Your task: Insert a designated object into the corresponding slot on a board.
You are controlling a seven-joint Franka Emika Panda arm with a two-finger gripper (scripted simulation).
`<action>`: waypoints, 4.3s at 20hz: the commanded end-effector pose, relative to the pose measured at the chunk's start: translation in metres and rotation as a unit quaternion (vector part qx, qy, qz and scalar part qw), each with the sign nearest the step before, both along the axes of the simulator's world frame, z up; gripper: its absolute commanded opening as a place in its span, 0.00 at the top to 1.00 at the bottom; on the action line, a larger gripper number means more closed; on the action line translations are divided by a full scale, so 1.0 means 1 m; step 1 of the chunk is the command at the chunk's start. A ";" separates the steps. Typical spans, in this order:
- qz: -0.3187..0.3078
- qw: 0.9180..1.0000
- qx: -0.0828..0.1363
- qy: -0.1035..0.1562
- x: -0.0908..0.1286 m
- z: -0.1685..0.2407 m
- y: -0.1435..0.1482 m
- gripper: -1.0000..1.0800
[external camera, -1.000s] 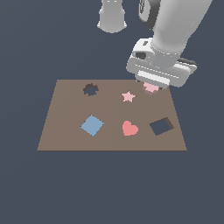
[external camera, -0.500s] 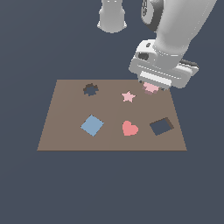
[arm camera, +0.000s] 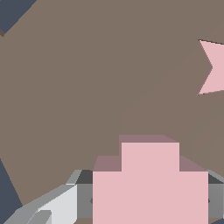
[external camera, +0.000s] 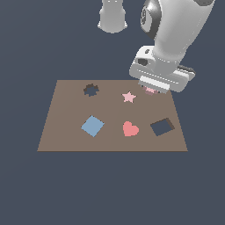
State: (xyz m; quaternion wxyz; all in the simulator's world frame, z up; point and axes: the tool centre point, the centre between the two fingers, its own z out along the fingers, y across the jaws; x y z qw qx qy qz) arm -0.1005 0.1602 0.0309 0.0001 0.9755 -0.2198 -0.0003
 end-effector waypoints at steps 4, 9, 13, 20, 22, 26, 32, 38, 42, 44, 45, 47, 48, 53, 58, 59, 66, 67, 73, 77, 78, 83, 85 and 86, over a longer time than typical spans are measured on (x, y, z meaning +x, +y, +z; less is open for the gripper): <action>0.000 1.000 0.000 0.000 0.000 -0.001 0.000 1.00; 0.000 1.000 0.000 0.000 0.000 -0.001 0.000 1.00; 0.000 1.000 0.000 -0.001 0.001 0.004 0.000 1.00; 0.006 1.000 0.000 0.000 -0.001 0.003 -0.004 1.00; 0.012 1.000 0.000 0.000 -0.003 0.003 -0.007 1.00; 0.030 1.000 0.000 0.000 -0.007 0.003 -0.018 1.00; 0.070 0.998 0.000 0.000 -0.016 0.004 -0.043 1.00; 0.124 0.992 0.000 0.000 -0.023 0.005 -0.079 1.00; 0.167 0.986 0.000 0.000 -0.026 0.006 -0.108 1.00; 0.190 0.982 0.000 0.000 -0.027 0.006 -0.124 1.00; 0.202 0.979 0.000 0.000 -0.027 0.006 -0.132 1.00; 0.225 0.974 0.000 0.000 -0.026 0.007 -0.147 1.00; 0.235 0.972 0.000 0.000 -0.025 0.007 -0.155 1.00; 0.283 0.959 0.000 0.000 -0.020 0.008 -0.188 1.00; 0.321 0.947 0.000 0.000 -0.013 0.009 -0.215 1.00; 0.327 0.945 0.000 0.000 -0.012 0.009 -0.219 1.00; 0.361 0.933 0.000 0.000 -0.002 0.010 -0.242 1.00; 0.364 0.931 0.000 0.000 -0.001 0.010 -0.244 1.00; 0.374 0.927 0.000 0.000 0.003 0.010 -0.250 1.00; 0.373 0.928 0.000 0.001 0.003 0.009 -0.250 1.00; 0.373 0.928 0.000 0.000 0.003 0.007 -0.250 1.00; 0.374 0.927 0.000 0.000 0.003 0.000 -0.250 1.00; 0.374 0.927 0.000 0.000 0.003 0.000 -0.250 0.04; 0.374 0.927 0.000 0.000 0.003 0.000 -0.250 0.04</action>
